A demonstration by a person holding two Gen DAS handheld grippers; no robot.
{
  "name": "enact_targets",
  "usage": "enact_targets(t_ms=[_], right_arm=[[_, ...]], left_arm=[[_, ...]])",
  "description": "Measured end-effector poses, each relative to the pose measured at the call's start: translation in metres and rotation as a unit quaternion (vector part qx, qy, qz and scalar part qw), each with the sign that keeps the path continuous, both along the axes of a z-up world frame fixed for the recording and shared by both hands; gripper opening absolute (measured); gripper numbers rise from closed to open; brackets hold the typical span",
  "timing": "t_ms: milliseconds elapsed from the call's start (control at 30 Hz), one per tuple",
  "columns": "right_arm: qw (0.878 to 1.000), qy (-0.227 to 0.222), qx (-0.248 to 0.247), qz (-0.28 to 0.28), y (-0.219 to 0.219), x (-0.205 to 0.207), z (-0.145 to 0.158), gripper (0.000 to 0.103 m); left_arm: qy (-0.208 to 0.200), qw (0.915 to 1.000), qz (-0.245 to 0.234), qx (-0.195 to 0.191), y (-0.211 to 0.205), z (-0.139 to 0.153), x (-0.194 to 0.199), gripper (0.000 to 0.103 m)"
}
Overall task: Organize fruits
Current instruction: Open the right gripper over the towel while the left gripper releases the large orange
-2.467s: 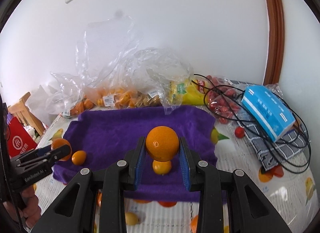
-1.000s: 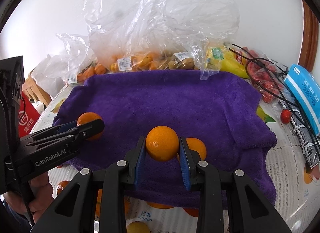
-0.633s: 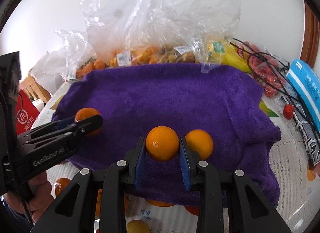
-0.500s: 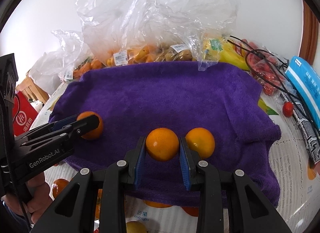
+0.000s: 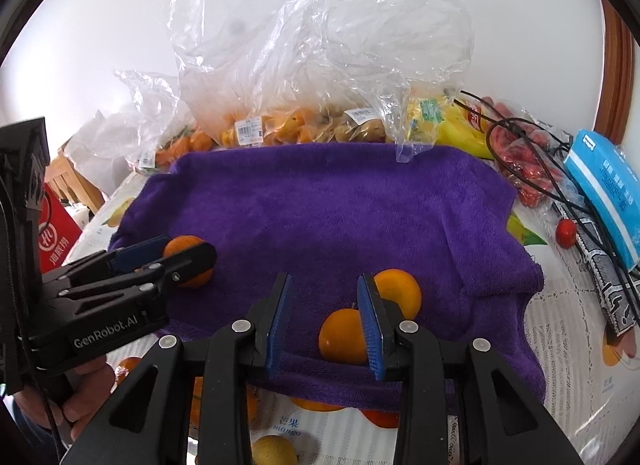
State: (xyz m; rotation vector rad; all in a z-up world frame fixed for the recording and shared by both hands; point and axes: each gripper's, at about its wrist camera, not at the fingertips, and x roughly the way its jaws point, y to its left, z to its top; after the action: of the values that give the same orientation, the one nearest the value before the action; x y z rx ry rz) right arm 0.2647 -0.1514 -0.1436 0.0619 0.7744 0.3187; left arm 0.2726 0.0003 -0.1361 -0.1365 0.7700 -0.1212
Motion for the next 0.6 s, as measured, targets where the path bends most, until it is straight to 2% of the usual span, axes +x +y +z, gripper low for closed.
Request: enact_targets(t_ms=[300, 600], right_arm=[[1.0, -0.008, 0.006, -0.025, -0.01, -0.001, 0.007, 0.036], [0.999, -0.017, 0.013, -0.033, -0.017, -0.005, 0.012, 0.036]], left_arm=[[-0.016, 0.9997, -0.004, 0.02, -0.007, 0.003, -0.006, 0.061], [-0.016, 0.9998, 0.004, 0.007, -0.001, 0.005, -0.005, 0.061]])
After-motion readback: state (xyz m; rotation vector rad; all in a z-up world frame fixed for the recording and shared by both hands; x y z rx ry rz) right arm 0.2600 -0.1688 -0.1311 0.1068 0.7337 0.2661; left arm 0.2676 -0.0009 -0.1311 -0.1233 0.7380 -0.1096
